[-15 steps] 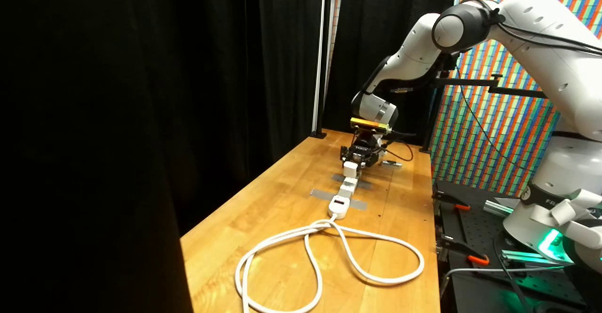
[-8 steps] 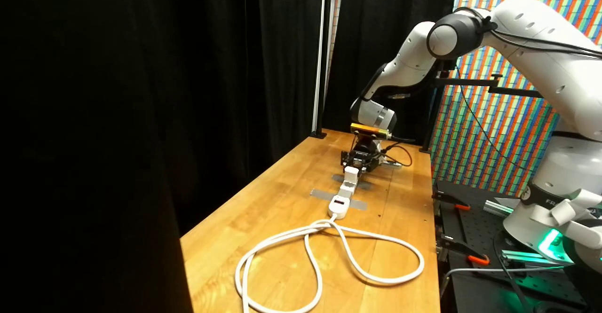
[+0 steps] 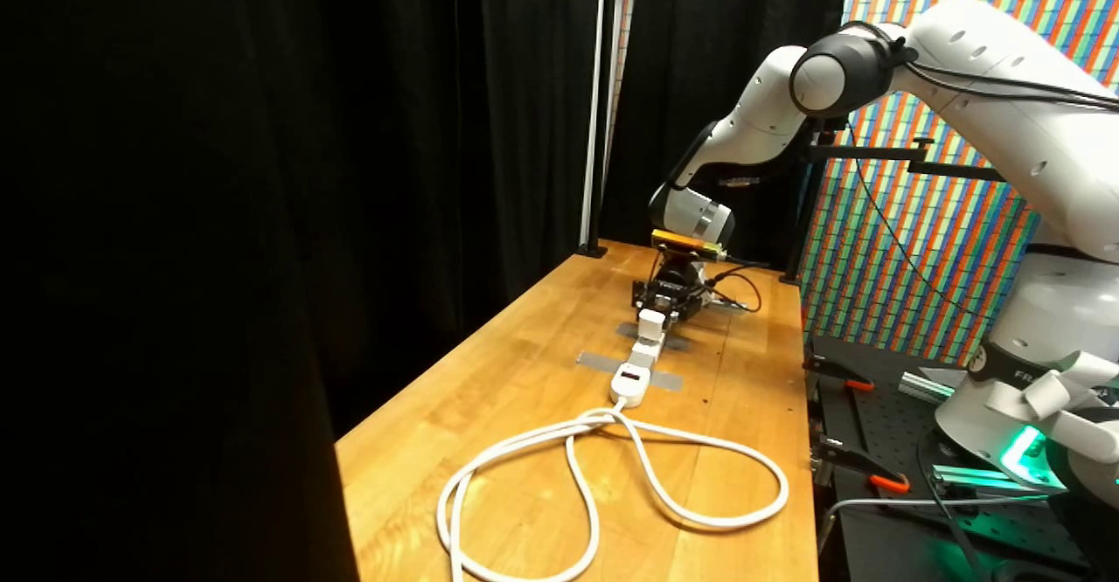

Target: Plug the charger head into the extension cable

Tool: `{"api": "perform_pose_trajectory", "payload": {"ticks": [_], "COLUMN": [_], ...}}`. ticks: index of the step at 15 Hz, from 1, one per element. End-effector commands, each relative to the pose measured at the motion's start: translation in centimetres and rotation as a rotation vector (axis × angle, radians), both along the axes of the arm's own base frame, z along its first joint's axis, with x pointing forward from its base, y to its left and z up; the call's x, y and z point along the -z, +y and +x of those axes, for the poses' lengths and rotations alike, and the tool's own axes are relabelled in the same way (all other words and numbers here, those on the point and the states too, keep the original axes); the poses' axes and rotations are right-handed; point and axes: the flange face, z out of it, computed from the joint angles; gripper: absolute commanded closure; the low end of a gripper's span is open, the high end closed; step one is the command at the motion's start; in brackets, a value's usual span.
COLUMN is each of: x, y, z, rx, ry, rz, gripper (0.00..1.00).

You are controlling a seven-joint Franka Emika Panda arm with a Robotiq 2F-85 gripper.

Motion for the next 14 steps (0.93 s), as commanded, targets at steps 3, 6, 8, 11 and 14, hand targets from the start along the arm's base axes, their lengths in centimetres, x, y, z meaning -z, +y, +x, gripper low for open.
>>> {"api": "perform_pose_trajectory", "payload": {"ticks": [3, 6, 8, 11, 14], "x": [0.3, 1.0, 1.4, 1.6, 1.3], "y": [-1.2, -1.2, -1.1, -0.9, -1.0], "z": [-0.3, -0.9, -1.0, -0.7, -0.1], "rx": [-0.018, -0.008, -0.008, -0.016, -0.022], "ry": [0.002, 0.017, 0.020, 0.002, -0.010], "rz": [0.045, 0.077, 0.093, 0.092, 0.087], "gripper": [0.77, 0.77, 0.77, 0.77, 0.77]}}
